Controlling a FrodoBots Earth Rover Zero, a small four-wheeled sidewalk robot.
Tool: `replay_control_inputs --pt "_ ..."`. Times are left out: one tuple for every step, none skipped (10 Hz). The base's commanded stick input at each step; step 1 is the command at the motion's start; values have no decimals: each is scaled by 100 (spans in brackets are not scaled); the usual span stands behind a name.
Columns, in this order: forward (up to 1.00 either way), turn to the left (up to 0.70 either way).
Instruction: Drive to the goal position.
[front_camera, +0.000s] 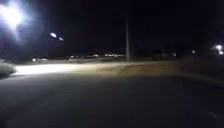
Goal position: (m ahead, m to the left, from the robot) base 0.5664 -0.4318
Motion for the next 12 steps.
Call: replay_control_inputs --pt "70 0" --pt "70 0" --pt "70 0" --pt "70 0" --pt "70 0" --pt "70 0" --pt "70 0" --pt "70 0" --pt "70 0" --pt "70 0" --pt "70 0" --pt "70 0"
